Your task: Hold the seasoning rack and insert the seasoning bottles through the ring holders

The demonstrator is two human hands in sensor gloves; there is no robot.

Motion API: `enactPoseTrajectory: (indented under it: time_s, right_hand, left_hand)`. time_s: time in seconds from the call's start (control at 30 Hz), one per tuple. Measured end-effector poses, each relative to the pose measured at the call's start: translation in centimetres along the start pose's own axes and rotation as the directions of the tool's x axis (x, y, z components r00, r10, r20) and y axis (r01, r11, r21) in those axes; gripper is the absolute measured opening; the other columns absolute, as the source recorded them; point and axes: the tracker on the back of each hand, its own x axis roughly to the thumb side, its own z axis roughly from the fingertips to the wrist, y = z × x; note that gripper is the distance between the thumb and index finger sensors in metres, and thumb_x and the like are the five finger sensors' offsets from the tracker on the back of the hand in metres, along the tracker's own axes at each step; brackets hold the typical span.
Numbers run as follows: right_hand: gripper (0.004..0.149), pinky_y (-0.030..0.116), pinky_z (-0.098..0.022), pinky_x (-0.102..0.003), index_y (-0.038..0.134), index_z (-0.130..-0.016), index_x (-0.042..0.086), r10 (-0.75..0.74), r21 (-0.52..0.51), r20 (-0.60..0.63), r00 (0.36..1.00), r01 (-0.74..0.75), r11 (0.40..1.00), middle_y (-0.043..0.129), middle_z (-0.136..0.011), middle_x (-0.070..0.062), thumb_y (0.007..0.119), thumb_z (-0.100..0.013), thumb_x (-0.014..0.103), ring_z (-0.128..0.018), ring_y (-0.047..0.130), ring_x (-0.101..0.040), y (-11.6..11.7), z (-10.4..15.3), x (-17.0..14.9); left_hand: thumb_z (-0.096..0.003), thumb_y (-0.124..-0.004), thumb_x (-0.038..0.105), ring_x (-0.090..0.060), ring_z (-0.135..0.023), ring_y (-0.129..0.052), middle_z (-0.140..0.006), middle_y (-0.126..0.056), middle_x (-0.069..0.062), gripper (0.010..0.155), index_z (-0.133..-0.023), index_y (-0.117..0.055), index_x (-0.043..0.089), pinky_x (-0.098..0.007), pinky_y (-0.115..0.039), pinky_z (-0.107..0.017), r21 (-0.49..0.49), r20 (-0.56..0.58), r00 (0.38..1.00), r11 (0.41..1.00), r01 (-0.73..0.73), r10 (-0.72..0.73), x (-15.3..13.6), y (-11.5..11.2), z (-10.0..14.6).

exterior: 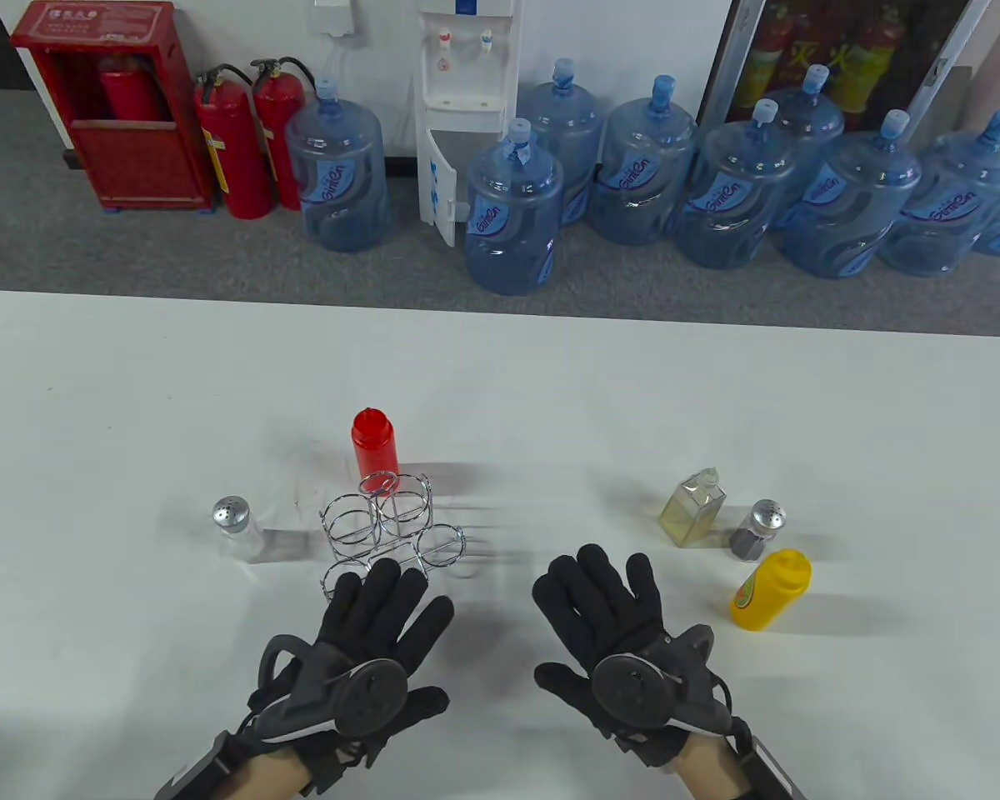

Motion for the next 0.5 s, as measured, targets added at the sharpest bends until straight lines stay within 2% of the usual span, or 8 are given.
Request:
enactPoseTrajectory:
  time_s: [0.33, 0.4, 0.5]
  right_hand:
    - [0.086, 0.018, -0.075, -0.066, 0.03, -0.107, 0.035, -0.006, 0.025, 0.0, 1.0, 0.006, 1.0, 0.025, -0.116, 0.004, 0.063, -0.035, 0.068, -0.111, 0.028, -0.03, -0.1, 0.1, -0.2]
    - [0.086, 0.018, -0.075, -0.066, 0.03, -0.107, 0.035, -0.006, 0.032, 0.006, 1.0, 0.005, 0.999, 0.025, -0.116, 0.004, 0.063, -0.035, 0.068, -0.111, 0.028, -0.03, -0.1, 0.1, -0.1]
    - [0.086, 0.019, -0.075, -0.066, 0.031, -0.107, 0.035, -0.005, 0.04, 0.019, 1.0, 0.004, 0.999, 0.025, -0.116, 0.004, 0.063, -0.035, 0.068, -0.111, 0.029, -0.03, -0.1, 0.1, 0.0]
  left_hand:
    - [-0.0376, -0.056, 0.073, -0.031, -0.115, -0.02, -0.116, -0.021, 0.007, 0.08, -0.105, -0.025, 0.044, -0.058, -0.024, -0.08, -0.011, 0.054, 0.998, 0.999, -0.043, 0.043, 0.7, 1.0, 0.0]
    - [-0.0379, -0.057, 0.072, -0.031, -0.116, -0.023, -0.116, -0.024, 0.007, 0.078, -0.105, -0.028, 0.043, -0.058, -0.026, -0.081, -0.001, 0.065, 0.997, 0.999, -0.038, 0.038, 1.0, 2.0, -0.1]
    - [-0.0382, -0.057, 0.071, -0.03, -0.117, -0.027, -0.116, -0.029, 0.009, 0.076, -0.105, -0.032, 0.044, -0.057, -0.029, -0.082, 0.058, 0.074, 0.997, 0.998, -0.02, 0.016, 1.5, 4.9, -0.4]
